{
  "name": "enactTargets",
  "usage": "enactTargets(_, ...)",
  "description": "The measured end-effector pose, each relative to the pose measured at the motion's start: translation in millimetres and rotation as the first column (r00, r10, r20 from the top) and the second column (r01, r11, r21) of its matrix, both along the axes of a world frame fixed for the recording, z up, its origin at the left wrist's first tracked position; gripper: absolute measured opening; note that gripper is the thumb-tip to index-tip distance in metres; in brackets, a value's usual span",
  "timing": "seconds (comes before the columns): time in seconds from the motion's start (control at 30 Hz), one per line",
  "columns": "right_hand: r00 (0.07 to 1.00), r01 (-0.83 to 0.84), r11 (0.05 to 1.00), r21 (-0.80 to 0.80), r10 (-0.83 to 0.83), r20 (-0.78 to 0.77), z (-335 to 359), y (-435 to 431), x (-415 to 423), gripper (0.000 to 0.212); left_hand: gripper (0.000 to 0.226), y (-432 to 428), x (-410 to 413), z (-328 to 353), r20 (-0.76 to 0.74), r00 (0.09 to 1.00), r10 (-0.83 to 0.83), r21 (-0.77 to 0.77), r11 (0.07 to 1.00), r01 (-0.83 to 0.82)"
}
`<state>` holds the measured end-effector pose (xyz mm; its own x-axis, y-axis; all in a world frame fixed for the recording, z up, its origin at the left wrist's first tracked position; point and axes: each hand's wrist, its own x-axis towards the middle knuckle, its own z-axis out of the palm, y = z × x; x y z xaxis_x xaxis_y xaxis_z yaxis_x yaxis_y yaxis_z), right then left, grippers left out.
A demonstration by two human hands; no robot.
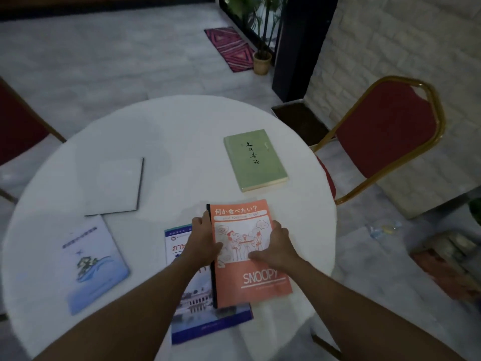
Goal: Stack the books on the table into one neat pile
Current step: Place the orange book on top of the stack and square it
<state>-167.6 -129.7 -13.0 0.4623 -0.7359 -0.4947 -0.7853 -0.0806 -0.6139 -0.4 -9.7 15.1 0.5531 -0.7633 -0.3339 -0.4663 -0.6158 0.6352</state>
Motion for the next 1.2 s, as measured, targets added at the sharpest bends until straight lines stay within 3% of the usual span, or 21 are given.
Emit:
enactTargets(0.17, 0.998, -0.055, 0.998, 0.008, 0.055, -0.015, -10, 49, 31, 0.108, 0.053, 51, 24, -4, -0.002, 0.998, -0.061, -0.053, 0.997, 0.061)
enactTargets(0.27, 0.994, -0.105, 0.993, -0.044, 0.103, -0.040, -17, 71, 41, 0.106, 0.046, 75, 32, -16, 0.032, 0.998, -0.059, 0.021, 0.998, 0.059)
enactTargets(0.37, 0.982, -0.160, 0.980, -0.117, 0.146, -0.120, -22, 84, 46, 0.104, 0.065, 94, 36, -28, 0.113, 0.992, -0.054, 0.133, 0.990, 0.039)
enactTargets(0.47, 0.982, -0.156, 0.985, -0.077, 0.146, -0.117, -27, 87, 45, 0.096, 0.073, 100, 36, -33, 0.161, 0.984, -0.070, 0.160, 0.986, 0.044)
enactTargets(0.57, 0.971, -0.208, 0.976, -0.066, 0.198, -0.134, -29, 85, 44, 0.094, 0.070, 99, 33, -35, 0.116, 0.993, -0.030, 0.146, 0.989, 0.012)
enactTargets(0.7, 0.959, -0.233, 0.971, -0.049, 0.222, -0.175, -31, 85, 47, 0.118, 0.057, 99, 29, -39, 0.084, 0.996, 0.039, 0.159, 0.986, -0.052)
enactTargets(0.8, 0.962, -0.213, 0.977, -0.026, 0.205, -0.178, -32, 85, 48, 0.125, 0.048, 99, 32, -41, 0.072, 0.996, 0.059, 0.196, 0.978, -0.072)
enactTargets(1.2, 0.958, -0.199, 0.980, -0.026, 0.189, -0.217, -36, 80, 52, 0.114, 0.054, 93, 40, -45, 0.029, 0.995, 0.097, 0.270, 0.958, -0.101)
